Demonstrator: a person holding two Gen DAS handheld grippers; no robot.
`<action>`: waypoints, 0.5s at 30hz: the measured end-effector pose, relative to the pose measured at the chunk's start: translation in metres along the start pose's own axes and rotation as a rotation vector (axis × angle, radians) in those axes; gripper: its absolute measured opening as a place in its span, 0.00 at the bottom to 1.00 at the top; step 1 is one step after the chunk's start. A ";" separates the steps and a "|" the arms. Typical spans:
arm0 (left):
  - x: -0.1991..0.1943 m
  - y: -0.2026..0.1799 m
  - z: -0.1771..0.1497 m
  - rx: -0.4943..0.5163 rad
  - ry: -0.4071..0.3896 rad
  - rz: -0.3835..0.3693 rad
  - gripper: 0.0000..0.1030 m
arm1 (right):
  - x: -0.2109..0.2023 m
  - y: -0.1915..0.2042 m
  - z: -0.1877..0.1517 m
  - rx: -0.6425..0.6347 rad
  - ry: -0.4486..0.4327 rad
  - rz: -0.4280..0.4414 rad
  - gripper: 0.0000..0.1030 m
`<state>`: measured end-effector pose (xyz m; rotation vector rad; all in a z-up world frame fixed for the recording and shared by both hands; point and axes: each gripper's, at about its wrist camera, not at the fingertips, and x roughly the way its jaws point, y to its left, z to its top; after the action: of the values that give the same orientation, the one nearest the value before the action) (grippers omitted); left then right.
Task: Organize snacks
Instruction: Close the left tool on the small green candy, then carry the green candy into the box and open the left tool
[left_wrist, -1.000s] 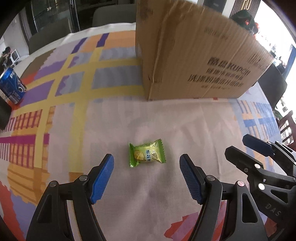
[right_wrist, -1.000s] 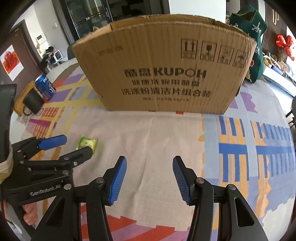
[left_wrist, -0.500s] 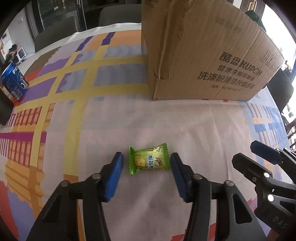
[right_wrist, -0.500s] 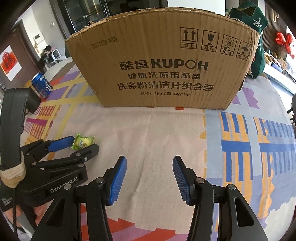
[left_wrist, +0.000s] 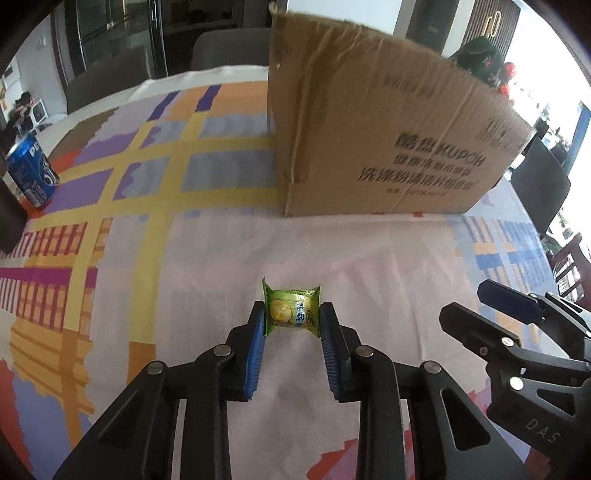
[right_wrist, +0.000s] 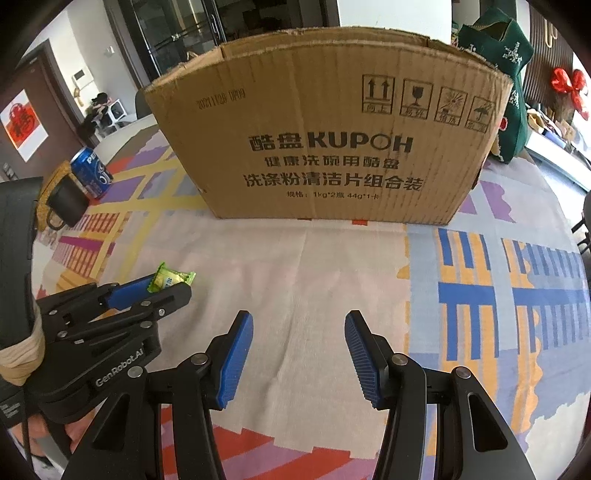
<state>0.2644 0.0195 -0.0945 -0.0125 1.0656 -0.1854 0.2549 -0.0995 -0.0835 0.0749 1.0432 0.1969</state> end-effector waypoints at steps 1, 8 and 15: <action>-0.003 -0.001 0.000 -0.001 -0.007 -0.001 0.28 | -0.003 0.000 0.000 0.000 -0.006 0.000 0.51; -0.026 -0.009 0.000 0.001 -0.054 -0.021 0.28 | -0.021 -0.005 -0.001 0.006 -0.038 0.000 0.51; -0.051 -0.017 0.004 0.013 -0.107 -0.029 0.28 | -0.042 -0.008 -0.001 0.007 -0.080 0.000 0.51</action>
<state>0.2416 0.0105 -0.0468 -0.0257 0.9578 -0.2158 0.2342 -0.1155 -0.0492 0.0885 0.9643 0.1890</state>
